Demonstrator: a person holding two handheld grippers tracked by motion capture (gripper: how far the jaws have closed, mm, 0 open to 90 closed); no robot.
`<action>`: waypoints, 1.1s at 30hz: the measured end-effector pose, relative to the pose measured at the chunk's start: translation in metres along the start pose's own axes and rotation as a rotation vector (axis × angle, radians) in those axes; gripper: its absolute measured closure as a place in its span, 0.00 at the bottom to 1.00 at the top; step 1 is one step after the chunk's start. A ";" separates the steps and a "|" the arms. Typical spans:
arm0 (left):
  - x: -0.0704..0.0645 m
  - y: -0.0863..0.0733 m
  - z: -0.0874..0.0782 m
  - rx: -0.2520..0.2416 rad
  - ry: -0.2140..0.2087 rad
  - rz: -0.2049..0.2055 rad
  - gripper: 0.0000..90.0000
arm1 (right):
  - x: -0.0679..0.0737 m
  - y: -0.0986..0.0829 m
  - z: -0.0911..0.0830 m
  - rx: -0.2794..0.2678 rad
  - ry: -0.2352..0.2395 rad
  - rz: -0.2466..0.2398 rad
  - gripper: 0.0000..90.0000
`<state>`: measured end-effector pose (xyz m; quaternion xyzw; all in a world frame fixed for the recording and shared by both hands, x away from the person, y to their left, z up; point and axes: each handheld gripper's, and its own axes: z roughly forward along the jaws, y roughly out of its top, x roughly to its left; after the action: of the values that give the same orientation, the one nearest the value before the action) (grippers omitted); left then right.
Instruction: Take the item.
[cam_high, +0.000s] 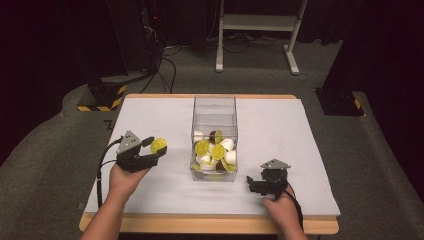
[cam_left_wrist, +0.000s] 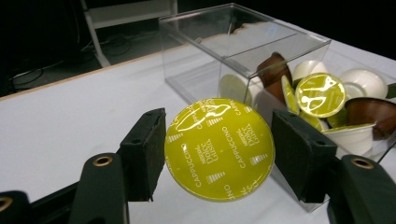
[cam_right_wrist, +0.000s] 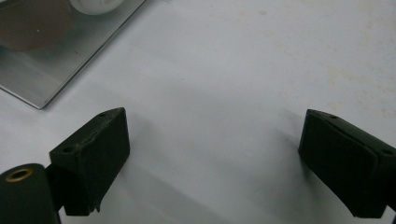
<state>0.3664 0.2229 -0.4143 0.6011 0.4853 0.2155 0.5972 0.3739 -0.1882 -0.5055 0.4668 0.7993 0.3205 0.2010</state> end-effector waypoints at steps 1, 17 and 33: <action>0.003 -0.001 -0.001 0.003 0.004 0.004 0.42 | 0.000 0.000 0.000 0.000 0.001 0.002 0.10; 0.043 -0.025 0.003 0.038 0.110 -0.029 0.42 | 0.000 0.000 0.000 0.003 0.002 0.006 0.10; 0.071 -0.043 0.045 0.076 0.185 -0.016 0.42 | 0.000 0.000 0.000 0.003 0.002 0.006 0.10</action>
<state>0.4214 0.2517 -0.4861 0.5969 0.5509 0.2468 0.5285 0.3739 -0.1883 -0.5054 0.4691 0.7987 0.3204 0.1985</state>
